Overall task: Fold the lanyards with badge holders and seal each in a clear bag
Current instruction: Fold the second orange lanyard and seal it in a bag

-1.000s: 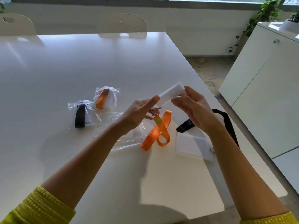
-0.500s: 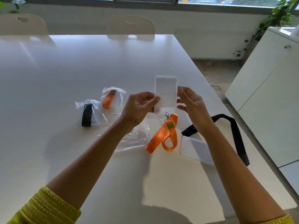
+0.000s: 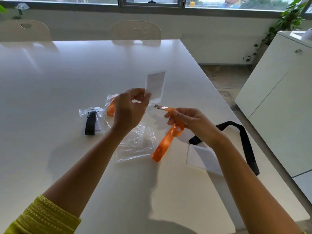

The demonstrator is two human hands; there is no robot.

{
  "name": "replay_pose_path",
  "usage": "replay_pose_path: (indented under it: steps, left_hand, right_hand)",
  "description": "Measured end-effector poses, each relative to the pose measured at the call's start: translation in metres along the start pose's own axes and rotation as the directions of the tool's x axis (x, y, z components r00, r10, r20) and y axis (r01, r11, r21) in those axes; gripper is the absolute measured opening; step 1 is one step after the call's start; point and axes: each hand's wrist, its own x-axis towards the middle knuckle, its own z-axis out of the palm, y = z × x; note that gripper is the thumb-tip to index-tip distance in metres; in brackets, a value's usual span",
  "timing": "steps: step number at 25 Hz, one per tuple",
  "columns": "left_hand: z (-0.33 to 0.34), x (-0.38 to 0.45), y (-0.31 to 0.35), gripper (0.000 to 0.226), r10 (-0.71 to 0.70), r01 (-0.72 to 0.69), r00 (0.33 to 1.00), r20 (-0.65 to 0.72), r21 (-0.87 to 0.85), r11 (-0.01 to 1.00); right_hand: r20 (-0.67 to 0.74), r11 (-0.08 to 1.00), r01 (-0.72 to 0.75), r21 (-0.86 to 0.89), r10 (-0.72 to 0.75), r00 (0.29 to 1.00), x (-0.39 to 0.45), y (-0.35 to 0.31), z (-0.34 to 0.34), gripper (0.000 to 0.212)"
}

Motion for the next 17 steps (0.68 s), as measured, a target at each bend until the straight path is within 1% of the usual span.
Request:
replay_pose_path:
  steps: [2,4,6,8,10,13,14,15,16,17]
  left_hand:
    - [-0.001,-0.001,0.001,0.020,0.101,-0.106,0.992,0.077,0.073,0.992]
    - [0.000,-0.004,0.002,0.022,0.181,-0.199,0.972,0.149,0.117,0.973]
    - [0.000,-0.005,0.003,0.023,0.236,-0.264,0.951,0.199,0.129,0.956]
    - [-0.001,-0.005,0.005,0.021,0.269,-0.303,0.930,0.251,0.108,0.947]
    - [-0.004,-0.004,0.007,0.018,0.249,-0.281,0.914,0.320,0.058,0.958]
    - [-0.009,-0.004,0.014,0.014,0.179,-0.185,0.896,0.407,-0.026,0.982]
    - [-0.010,-0.005,0.018,0.012,0.162,-0.154,0.890,0.426,-0.052,0.987]
    - [-0.011,-0.005,0.022,0.012,0.147,-0.122,0.886,0.439,-0.084,0.989]
    - [-0.012,-0.005,0.025,0.013,0.137,-0.092,0.884,0.448,-0.121,0.988]
    - [-0.013,-0.004,0.027,0.015,0.129,-0.063,0.884,0.449,-0.160,0.985]
  right_hand:
    - [-0.059,0.995,0.092,0.037,-0.089,0.994,0.000,-0.015,-0.006,0.028]
    - [-0.085,0.977,0.207,0.055,-0.202,0.976,0.003,-0.028,-0.011,0.034]
    - [-0.121,0.946,0.323,0.035,-0.317,0.941,0.008,-0.039,-0.013,0.038]
    - [-0.154,0.906,0.423,0.025,-0.415,0.897,0.013,-0.045,-0.016,0.033]
    - [-0.180,0.875,0.480,0.059,-0.463,0.868,0.017,-0.048,-0.020,0.031]
    - [-0.227,0.888,0.455,0.066,-0.430,0.874,0.023,-0.048,-0.029,0.042]
    - [-0.218,0.880,0.472,0.057,-0.450,0.866,0.025,-0.046,-0.031,0.040]
    - [-0.202,0.875,0.483,0.028,-0.469,0.860,0.027,-0.042,-0.032,0.034]
    - [-0.179,0.887,0.462,-0.022,-0.458,0.871,0.028,-0.039,-0.031,0.031]
    - [-0.168,0.907,0.410,-0.092,-0.420,0.892,0.027,-0.038,-0.029,0.029]
